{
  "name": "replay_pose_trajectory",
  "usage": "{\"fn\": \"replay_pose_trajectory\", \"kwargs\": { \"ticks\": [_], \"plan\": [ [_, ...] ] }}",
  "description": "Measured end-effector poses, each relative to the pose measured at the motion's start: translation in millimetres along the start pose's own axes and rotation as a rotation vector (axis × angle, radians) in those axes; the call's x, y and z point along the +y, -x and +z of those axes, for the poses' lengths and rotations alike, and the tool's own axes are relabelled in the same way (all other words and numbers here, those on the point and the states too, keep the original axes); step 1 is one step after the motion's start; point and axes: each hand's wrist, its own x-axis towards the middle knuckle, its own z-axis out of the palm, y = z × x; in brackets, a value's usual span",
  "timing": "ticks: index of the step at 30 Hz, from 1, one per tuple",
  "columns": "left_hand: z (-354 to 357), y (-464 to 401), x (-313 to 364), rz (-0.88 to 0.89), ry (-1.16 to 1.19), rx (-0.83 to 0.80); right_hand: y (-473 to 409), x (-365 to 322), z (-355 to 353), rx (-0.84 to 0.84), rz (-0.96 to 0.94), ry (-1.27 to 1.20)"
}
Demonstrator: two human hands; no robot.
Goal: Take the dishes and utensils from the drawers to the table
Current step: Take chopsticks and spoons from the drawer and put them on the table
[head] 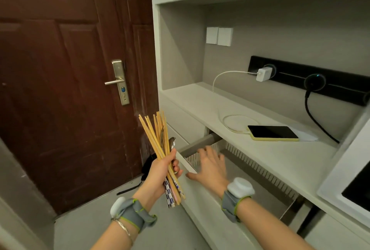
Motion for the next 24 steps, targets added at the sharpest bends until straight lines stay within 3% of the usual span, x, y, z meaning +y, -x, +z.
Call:
{"fn": "replay_pose_trajectory", "kwargs": {
  "ticks": [13, 24],
  "plan": [
    [74.1, -31.2, -17.6, -0.039, -0.034, -0.054, -21.5, 84.1, -17.0, 0.023, 0.28, 0.171],
    [98.0, -37.3, -27.5, -0.067, -0.037, -0.03, -41.3, 103.9, -23.0, 0.112, 0.173, 0.237]
  ]
}}
